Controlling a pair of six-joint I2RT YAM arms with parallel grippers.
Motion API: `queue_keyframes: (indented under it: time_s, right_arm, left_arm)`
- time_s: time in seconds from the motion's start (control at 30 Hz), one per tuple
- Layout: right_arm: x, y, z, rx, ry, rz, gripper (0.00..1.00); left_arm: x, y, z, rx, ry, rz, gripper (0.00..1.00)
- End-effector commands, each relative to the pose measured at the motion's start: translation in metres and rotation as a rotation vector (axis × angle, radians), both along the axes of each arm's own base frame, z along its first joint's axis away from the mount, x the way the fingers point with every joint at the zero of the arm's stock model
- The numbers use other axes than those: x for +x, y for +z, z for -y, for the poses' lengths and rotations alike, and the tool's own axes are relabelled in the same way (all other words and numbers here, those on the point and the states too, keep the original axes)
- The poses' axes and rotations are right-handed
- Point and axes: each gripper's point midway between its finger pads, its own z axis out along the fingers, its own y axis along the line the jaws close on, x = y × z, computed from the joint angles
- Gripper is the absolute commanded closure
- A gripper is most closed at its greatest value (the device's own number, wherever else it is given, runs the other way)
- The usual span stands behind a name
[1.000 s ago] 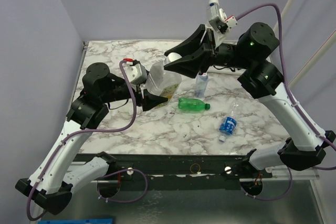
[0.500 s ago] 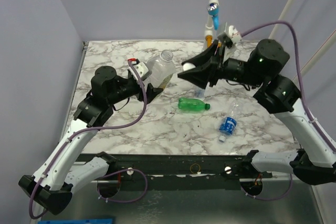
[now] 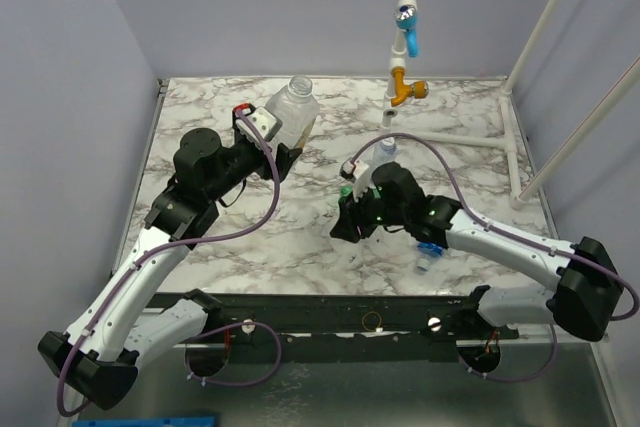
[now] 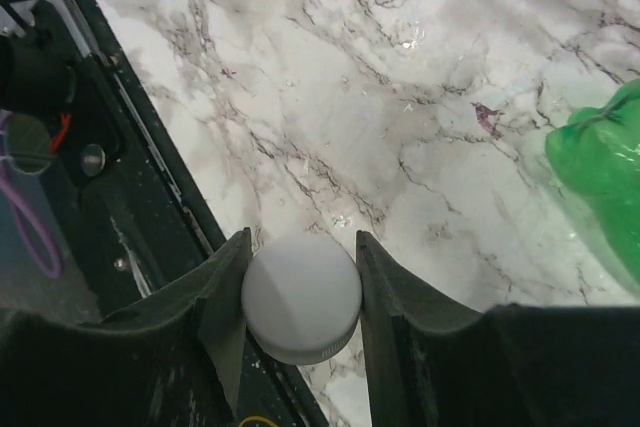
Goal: Unscrew the bottle caps
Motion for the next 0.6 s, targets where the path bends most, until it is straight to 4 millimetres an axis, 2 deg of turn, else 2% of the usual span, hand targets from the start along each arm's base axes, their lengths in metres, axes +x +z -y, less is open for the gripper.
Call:
queue_keyframes:
  time_s: [0.0,0.1,0.27,0.37,0.47,0.57]
  right_arm:
    - [0.023,-0.009,-0.031,0.047,-0.124,0.161,1.00]
    - [0.026,-0.044,-0.039,-0.026,-0.170,0.211,0.99]
    - [0.032,-0.079,-0.043,-0.081,-0.251,0.253,0.98]
    - [0.032,-0.092,-0.043,-0.086,-0.261,0.249,0.89]
    - [0.030,-0.104,-0.039,-0.103,-0.271,0.229,0.75]
    - [0.025,-0.114,-0.034,-0.109,-0.271,0.204,0.52]
  left_arm:
    - [0.007,0.014,-0.008,-0.050,0.065,0.027,0.95]
    - [0.007,0.014,-0.006,-0.065,0.060,0.010,0.95]
    - [0.004,0.013,-0.002,-0.082,0.043,-0.005,0.94]
    - [0.002,0.011,-0.003,-0.084,0.038,-0.009,0.94]
    - [-0.001,0.010,-0.003,-0.085,0.032,-0.013,0.94]
    - [-0.001,0.009,-0.002,-0.084,0.027,-0.013,0.94]
